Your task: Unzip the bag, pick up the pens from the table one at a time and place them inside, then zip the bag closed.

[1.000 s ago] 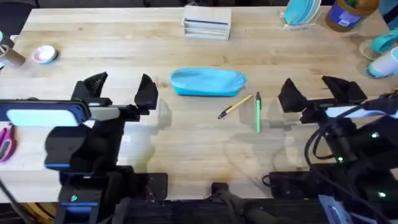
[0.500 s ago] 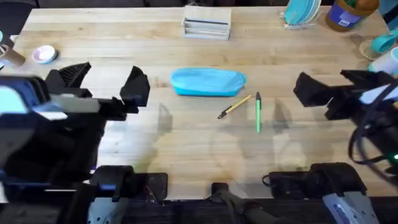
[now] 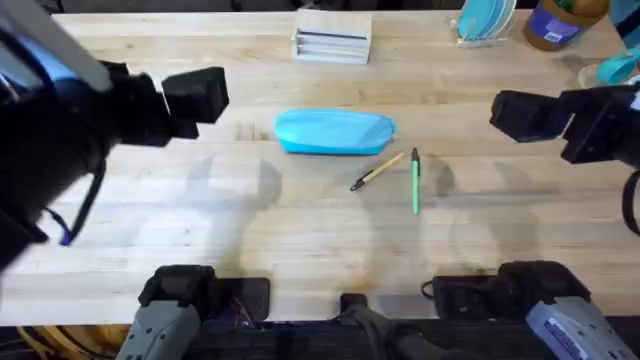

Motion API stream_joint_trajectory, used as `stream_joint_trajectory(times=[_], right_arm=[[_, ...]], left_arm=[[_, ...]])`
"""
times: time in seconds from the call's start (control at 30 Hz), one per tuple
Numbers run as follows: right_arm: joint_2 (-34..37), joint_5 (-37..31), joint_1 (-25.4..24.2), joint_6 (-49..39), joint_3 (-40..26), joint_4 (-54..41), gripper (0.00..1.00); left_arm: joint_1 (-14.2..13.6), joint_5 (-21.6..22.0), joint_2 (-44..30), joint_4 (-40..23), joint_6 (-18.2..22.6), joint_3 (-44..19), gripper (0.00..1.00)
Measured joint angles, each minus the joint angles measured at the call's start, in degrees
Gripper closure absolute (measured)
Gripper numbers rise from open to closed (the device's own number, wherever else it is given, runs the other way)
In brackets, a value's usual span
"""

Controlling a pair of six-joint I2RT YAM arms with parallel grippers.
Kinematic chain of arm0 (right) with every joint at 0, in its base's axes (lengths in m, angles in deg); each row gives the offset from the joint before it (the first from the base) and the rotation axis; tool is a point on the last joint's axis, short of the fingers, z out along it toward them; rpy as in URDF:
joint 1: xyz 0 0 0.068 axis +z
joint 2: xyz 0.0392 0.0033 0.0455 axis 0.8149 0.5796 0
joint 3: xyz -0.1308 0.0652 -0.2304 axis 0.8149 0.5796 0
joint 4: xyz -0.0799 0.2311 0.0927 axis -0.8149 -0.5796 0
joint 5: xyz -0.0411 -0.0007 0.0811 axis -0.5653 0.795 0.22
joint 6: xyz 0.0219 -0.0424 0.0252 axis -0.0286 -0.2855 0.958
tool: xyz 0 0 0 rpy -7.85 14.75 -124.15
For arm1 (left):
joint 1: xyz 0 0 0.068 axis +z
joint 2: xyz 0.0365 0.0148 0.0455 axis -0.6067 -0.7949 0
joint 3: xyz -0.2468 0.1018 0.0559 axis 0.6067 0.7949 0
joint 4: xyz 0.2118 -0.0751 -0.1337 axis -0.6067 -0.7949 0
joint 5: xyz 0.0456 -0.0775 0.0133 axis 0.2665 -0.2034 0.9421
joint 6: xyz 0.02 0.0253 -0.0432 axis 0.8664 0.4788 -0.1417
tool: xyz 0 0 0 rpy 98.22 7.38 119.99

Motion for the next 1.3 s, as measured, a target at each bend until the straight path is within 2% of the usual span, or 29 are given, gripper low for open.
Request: stream_joint_trajectory(times=[0.27,0.3,0.37,0.47,0.5,0.57,0.6,0.77,0.93,1.13,1.3], right_arm=[[5.0,1.3,0.0,0.0,-5.8,-6.0,0.005],[5.4,1.5,0.0,0.0,-7.0,-6.2,0.005],[5.4,1.5,0.0,0.0,-7.1,-6.3,0.006],[5.4,1.6,0.0,0.0,-7.1,-6.3,0.005],[5.4,1.6,0.0,0.0,-7.1,-6.4,0.006],[5.4,1.7,0.0,0.0,-7.1,-6.4,0.006],[5.4,1.7,0.0,0.0,-7.1,-6.4,0.006],[5.4,1.7,0.0,0.0,-7.1,-6.4,0.006],[5.4,1.7,0.0,0.0,-7.1,-6.4,0.005],[5.4,1.7,0.0,0.0,-7.1,-6.4,0.005],[5.4,1.7,0.0,0.0,-7.1,-6.4,0.005]], left_arm=[[0.0,-0.4,-9.6,-9.5,0.0,-9.9,0.007],[0.0,-0.8,-13.2,-11.8,0.0,-12.6,0.007],[0.0,-0.9,-14.2,-11.9,0.0,-13.0,0.008],[0.0,-4.5,-15.7,-12.3,4.1,-13.2,0.008],[0.0,-9.6,-16.8,-13.9,10.0,-13.3,0.008],[0.0,-13.1,-17.8,-15.3,14.7,-13.3,0.009],[0.0,-17.4,-19.1,-17.2,21.6,-13.3,0.007],[0.0,-21.7,-19.5,-19.2,30.8,-13.3,0.008],[0.0,-23.1,-19.5,-17.3,35.2,-13.3,0.008],[0.0,-23.8,-19.5,-18.9,37.0,-13.3,0.007],[0.0,-24.0,-19.6,-17.6,39.2,-13.3,0.009]])
